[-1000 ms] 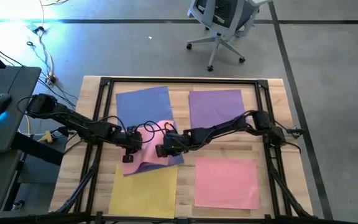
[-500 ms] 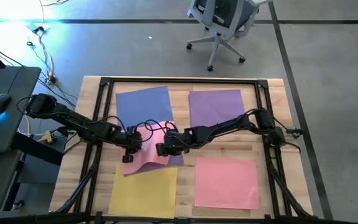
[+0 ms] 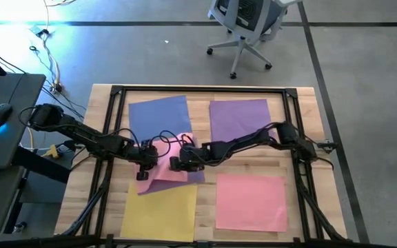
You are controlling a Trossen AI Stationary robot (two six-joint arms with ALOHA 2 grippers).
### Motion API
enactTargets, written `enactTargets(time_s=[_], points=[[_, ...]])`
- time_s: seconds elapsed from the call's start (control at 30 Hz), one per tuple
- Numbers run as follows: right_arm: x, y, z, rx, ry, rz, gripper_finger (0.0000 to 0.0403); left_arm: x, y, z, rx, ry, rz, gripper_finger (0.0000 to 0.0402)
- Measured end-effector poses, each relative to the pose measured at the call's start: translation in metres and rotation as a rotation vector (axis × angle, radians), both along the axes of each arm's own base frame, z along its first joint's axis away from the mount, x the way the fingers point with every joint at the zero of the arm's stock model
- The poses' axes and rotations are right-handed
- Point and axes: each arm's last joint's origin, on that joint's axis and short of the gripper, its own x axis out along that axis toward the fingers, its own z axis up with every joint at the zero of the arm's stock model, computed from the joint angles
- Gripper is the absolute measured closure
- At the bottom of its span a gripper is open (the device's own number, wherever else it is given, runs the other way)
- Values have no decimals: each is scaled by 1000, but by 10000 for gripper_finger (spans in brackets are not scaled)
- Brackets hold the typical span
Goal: Organize paper
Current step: Stack the pink paper on the bottom right pink paper
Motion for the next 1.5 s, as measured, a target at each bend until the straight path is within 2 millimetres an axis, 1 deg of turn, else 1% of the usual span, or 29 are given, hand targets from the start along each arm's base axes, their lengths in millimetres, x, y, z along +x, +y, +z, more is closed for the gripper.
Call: enactTargets(time_s=[0.13,0.3,0.5,0.63,0.87,0.97,1.1,1.17,1.23,1.4,1.47,1.5], points=[[2,-2,2,-62,-38,-43,100,1,0,1,-6,-12,-1,402],[10,-1,12,-90,-173,-18,100,1,0,1,-7,-13,-2,402],[13,-2,19,-158,-257,34,100,1,0,1,-7,-13,-2,402],[15,-1,23,-175,-294,55,100,1,0,1,-8,-13,-2,402],[18,4,34,-166,-428,176,101,0,0,0,-4,4,-2,402],[16,5,45,-150,-452,207,101,-1,0,0,-1,15,-2,402],[10,8,70,-175,-493,237,101,-2,0,0,-1,24,-3,402],[4,9,80,-180,-459,249,101,-2,0,-1,-1,27,-3,402],[-5,10,87,-179,-370,249,101,-3,0,-1,0,31,-3,402],[-30,13,94,-207,-128,220,101,-3,0,-1,1,34,-3,402],[-42,13,98,-198,-27,182,101,-3,0,-1,2,34,-3,402],[-48,13,96,-193,42,159,101,-3,0,-1,3,35,-3,402]])
